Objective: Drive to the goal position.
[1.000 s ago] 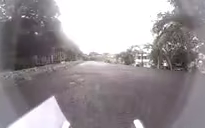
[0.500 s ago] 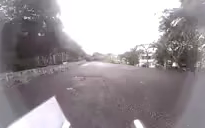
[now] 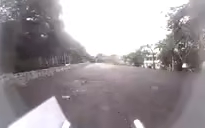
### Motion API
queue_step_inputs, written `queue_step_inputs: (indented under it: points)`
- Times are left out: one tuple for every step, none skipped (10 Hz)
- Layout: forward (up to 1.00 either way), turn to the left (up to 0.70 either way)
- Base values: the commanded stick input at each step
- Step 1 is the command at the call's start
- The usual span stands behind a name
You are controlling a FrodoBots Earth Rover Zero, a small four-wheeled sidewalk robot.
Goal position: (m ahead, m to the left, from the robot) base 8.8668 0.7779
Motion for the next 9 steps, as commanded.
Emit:
queue_step_inputs:
  points:
    - [1.0, 0.0]
    - [1.0, 0.0]
    - [1.0, 0.0]
    - [1.0, 0.0]
    - [1.0, 0.0]
    - [1.0, 0.0]
    - [1.0, 0.0]
    - [1.0, 0.0]
    - [1.0, 0.0]
